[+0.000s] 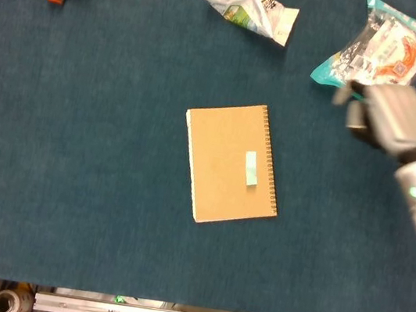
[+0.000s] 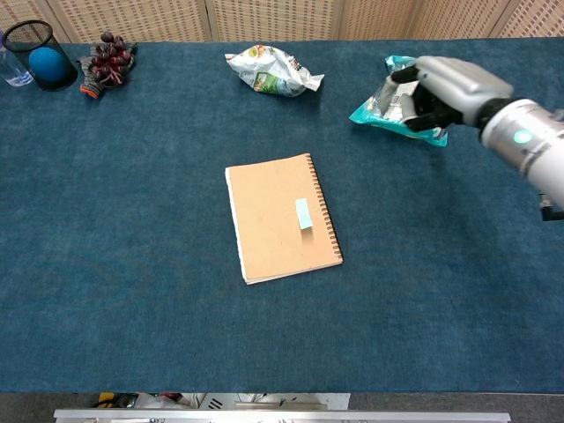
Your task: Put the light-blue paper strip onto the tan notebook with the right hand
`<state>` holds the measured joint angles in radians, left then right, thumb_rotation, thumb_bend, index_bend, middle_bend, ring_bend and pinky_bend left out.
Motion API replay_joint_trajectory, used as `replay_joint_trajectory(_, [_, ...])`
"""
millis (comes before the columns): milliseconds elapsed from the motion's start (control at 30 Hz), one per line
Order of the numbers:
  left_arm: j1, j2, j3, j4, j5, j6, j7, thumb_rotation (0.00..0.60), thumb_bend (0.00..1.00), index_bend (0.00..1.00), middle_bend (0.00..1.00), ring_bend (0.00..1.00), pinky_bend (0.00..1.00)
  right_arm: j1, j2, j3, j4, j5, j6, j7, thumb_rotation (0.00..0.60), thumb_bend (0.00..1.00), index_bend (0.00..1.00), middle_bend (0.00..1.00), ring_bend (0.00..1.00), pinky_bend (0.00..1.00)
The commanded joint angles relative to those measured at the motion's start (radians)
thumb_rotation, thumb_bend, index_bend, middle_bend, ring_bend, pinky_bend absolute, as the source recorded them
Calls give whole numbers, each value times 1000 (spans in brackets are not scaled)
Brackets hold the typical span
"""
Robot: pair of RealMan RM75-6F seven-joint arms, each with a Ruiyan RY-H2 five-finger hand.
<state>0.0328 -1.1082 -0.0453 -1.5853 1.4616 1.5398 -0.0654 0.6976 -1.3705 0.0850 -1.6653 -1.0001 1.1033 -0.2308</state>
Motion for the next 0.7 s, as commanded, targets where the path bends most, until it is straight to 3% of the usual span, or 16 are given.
replay_joint_trajectory(33, [-9,-1,0,-3,4,-9,7,600,324,15,0,0,0,-99,90,-44,-61,-81,114,2,600,284,446,622,638,931])
replay_joint_trajectory(200, [-22,1,-2,-12,6,-21,25,600,324,15,0,0,0,-224,165,-91,-66,-172,271,8,600,283,422,522,508,780])
replay_joint_trajectory(433, [-35,4,-1,-34,20,-25,55,600,324,15,0,0,0,-367,233,-128,-98,-199,406,0,600,284,419,517,503,772])
replay_joint_trajectory(700, [-42,0,4,-52,28,-25,74,600,323,15,0,0,0,-484,250,-152,-127,-277,506,5,600,282,419,517,503,772])
